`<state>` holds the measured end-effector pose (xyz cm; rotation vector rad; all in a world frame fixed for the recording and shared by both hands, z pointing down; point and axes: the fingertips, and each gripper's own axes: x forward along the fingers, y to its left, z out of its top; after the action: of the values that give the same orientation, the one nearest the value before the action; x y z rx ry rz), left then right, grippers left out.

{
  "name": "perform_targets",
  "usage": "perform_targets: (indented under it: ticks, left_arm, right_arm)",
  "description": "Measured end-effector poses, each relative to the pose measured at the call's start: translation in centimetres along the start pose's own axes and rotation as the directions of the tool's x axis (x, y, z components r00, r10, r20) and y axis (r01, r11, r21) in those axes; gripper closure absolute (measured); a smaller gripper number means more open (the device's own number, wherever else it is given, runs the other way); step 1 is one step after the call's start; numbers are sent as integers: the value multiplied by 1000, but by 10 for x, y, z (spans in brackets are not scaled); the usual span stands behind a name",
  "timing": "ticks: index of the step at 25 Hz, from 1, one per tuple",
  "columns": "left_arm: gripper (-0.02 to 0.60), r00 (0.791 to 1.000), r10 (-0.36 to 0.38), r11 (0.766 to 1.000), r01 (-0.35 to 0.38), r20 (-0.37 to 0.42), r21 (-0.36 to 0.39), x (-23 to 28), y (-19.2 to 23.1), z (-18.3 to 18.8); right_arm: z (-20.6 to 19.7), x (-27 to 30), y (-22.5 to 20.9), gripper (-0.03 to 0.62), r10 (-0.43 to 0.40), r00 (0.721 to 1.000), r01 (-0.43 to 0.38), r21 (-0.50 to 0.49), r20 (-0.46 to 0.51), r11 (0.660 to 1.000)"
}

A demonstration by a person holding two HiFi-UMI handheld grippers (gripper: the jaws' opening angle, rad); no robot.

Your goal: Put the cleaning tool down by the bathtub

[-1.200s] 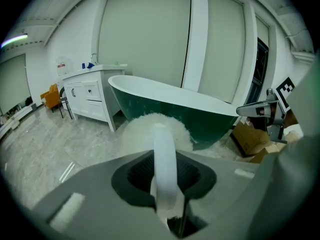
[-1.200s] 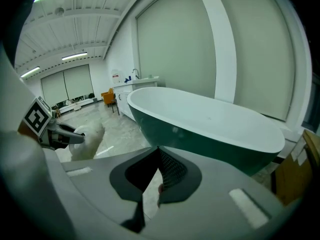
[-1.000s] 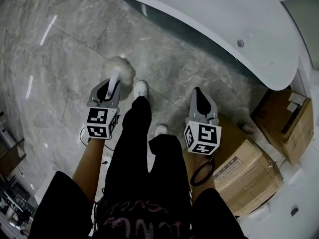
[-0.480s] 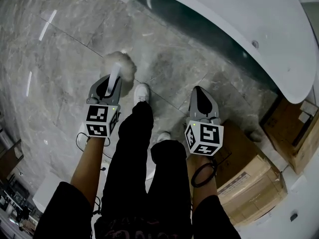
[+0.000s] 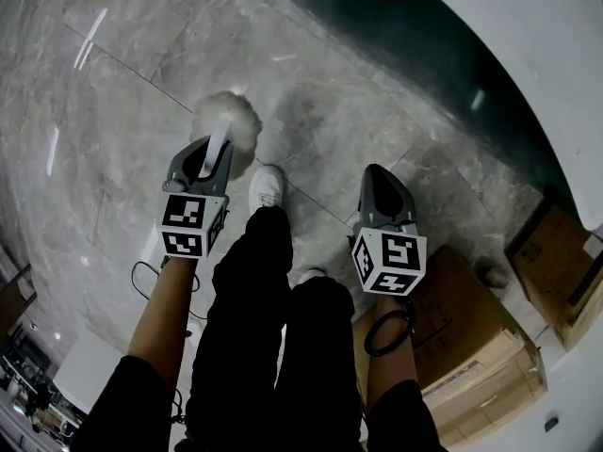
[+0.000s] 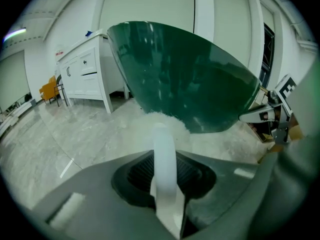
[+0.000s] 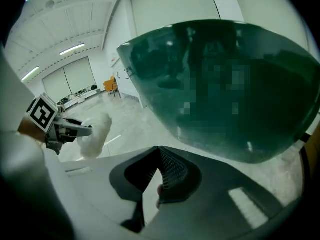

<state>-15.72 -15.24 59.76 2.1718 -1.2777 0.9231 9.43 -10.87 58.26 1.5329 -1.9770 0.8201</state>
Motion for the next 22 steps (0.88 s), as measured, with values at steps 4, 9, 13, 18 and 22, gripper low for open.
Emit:
perform_targets:
  ticks: [4, 9, 13, 18, 22]
  left_arm:
    - [491, 1000, -8, 1000, 8, -4, 11, 35, 3, -23]
    - [492, 1000, -18, 1000, 18, -8, 18, 74, 7, -51]
    - [491, 999, -26, 999, 27, -18, 42, 102, 11, -72]
    - [491, 999, -24, 999, 26, -34, 36, 131, 14, -95]
    - [491, 998, -33, 998, 36, -50, 49, 154, 15, -110]
  right_arm:
    - [-25, 34, -3, 582, 10, 1000, -10, 1, -12, 1000]
    - [-60, 71, -9, 582, 16, 999, -16, 1, -35, 1000]
    - [-81, 97, -16, 582, 13, 999, -13, 11, -40, 1000]
    - [-106, 124, -23, 580, 28, 998, -26, 28, -51, 999]
    - [-123, 143, -28, 580, 35, 997, -33, 30, -65, 999]
